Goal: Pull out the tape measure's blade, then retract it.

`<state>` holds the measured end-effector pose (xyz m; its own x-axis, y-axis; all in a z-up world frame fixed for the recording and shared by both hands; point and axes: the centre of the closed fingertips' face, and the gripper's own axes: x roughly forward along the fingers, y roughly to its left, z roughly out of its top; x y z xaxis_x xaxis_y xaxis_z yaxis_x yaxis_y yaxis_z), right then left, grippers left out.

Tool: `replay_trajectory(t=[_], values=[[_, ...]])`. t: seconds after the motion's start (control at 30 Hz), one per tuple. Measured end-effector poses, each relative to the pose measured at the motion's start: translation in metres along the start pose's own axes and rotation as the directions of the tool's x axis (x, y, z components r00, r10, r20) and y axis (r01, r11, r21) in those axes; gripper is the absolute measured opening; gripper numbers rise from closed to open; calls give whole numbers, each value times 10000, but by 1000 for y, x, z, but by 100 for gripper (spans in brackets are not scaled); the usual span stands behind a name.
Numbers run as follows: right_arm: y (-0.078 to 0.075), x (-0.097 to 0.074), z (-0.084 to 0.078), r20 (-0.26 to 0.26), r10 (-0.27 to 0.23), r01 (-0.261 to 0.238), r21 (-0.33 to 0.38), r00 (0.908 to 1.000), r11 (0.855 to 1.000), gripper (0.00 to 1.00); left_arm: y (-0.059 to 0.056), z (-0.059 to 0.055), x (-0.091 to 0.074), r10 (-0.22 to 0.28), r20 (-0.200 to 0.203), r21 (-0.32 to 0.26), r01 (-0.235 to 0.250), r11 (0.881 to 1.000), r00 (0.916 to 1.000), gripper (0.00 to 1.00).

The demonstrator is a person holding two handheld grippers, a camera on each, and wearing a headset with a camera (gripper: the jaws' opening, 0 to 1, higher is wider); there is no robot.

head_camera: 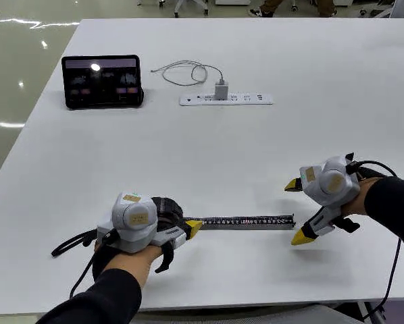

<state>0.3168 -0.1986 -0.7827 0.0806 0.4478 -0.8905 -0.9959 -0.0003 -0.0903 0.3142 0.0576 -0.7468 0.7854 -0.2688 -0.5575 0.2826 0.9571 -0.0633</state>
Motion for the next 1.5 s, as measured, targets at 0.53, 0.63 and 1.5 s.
replay_trajectory(t=[0.53, 0.63, 1.5], values=[[11, 5, -4, -207, 674, -666, 403, 9975, 9970, 31, 5, 2, -1, 193, 86, -17, -193, 9998, 9998, 100], [12, 6, -5, -240, 707, -697, 398, 9972, 9968, 29, 5, 1, -1, 190, 31, -44, -190, 9998, 9998, 100], [18, 10, -6, -724, 861, -851, 170, 9937, 9962, 11, 6, 5, 1, 268, 351, -372, -254, 9990, 9990, 99]])
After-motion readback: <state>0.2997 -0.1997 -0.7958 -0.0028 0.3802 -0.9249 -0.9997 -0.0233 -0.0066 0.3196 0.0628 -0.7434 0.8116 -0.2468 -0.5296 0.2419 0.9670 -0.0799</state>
